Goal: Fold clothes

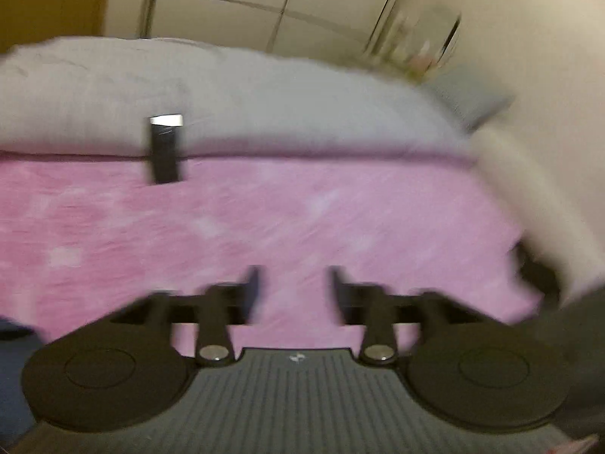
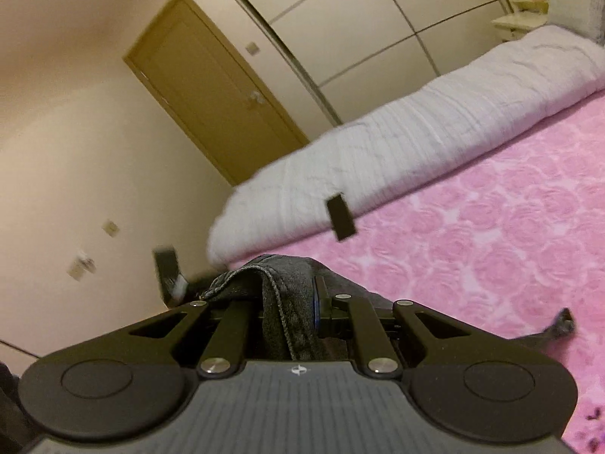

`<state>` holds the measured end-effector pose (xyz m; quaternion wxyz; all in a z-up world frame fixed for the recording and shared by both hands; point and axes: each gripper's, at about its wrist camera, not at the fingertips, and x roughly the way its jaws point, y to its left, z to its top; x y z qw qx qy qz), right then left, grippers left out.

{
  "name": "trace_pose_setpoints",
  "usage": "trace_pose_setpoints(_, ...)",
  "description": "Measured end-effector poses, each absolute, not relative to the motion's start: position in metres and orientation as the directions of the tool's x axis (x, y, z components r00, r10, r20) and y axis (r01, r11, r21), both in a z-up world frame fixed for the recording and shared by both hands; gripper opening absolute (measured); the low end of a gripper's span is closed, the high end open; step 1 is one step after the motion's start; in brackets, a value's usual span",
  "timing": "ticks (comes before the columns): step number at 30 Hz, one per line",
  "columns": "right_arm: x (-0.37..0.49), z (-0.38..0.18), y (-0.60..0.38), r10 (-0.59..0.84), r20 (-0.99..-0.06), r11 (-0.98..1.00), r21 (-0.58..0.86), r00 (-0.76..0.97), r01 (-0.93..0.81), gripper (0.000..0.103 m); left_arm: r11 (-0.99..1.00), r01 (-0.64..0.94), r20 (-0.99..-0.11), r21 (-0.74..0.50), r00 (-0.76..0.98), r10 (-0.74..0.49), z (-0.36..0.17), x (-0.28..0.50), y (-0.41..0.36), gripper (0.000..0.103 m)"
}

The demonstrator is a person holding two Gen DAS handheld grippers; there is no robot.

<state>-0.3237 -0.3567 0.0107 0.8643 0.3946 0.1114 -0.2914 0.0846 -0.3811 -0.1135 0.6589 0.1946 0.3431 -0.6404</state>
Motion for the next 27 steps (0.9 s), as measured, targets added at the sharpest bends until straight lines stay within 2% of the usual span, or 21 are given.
trace_pose_setpoints(4, -0.334, 0.013, -0.367, -0.394, -0.403, 0.523, 0.641, 0.826, 0.562, 0.012, 0.004, 0.998, -0.775, 0.068, 0.056, -0.629, -0.181, 0.069, -0.345, 0.069)
trace_pose_setpoints(6, -0.336, 0.015, -0.366, -0.396, -0.411, 0.513, 0.643, 0.821, 0.569, 0.012, -0.143, 0.975, -0.802, 0.169, 0.052, -0.595, -0.218, 0.053, -0.339, 0.069)
trace_pose_setpoints(8, -0.336, 0.020, -0.361, -0.402, -0.428, 0.506, 0.633, 0.810, 0.586, 0.012, -0.294, 0.935, -0.816, 0.198, -0.009, -0.579, -0.244, 0.039, -0.338, 0.069)
trace_pose_setpoints(11, -0.328, 0.030, -0.349, -0.433, -0.468, 0.503, 0.584, 0.771, 0.637, 0.012, -0.454, 0.867, -0.784, 0.207, -0.130, -0.607, -0.260, 0.023, -0.334, 0.069)
trace_pose_setpoints(13, -0.322, 0.035, -0.340, -0.451, -0.486, 0.503, 0.555, 0.749, 0.663, 0.012, -0.525, 0.826, -0.728, 0.203, -0.232, -0.646, -0.255, 0.014, -0.336, 0.064)
trace_pose_setpoints(16, -0.311, 0.043, -0.328, -0.477, -0.503, 0.499, 0.520, 0.721, 0.693, 0.012, -0.593, 0.784, -0.671, 0.183, -0.341, -0.659, -0.241, 0.011, -0.347, 0.036)
trace_pose_setpoints(17, -0.308, 0.046, -0.325, -0.486, -0.503, 0.498, 0.513, 0.715, 0.699, 0.012, -0.587, 0.795, -0.658, 0.155, -0.360, -0.661, -0.235, 0.014, -0.351, 0.024)
trace_pose_setpoints(20, -0.294, 0.060, -0.315, -0.487, -0.478, 0.520, 0.513, 0.731, 0.683, 0.012, -0.501, 0.865, -0.575, 0.004, -0.408, -0.709, -0.206, 0.046, -0.357, 0.021)
trace_pose_setpoints(24, -0.269, 0.083, -0.305, -0.452, -0.417, 0.580, 0.535, 0.789, 0.615, 0.012, -0.378, 0.924, -0.473, -0.056, -0.358, -0.805, -0.150, 0.090, -0.345, 0.020)
trace_pose_setpoints(27, -0.231, 0.104, -0.298, -0.367, -0.326, 0.674, 0.552, 0.871, 0.491, 0.012, -0.264, 0.962, -0.391, -0.064, -0.268, -0.880, -0.098, 0.127, -0.321, 0.020)
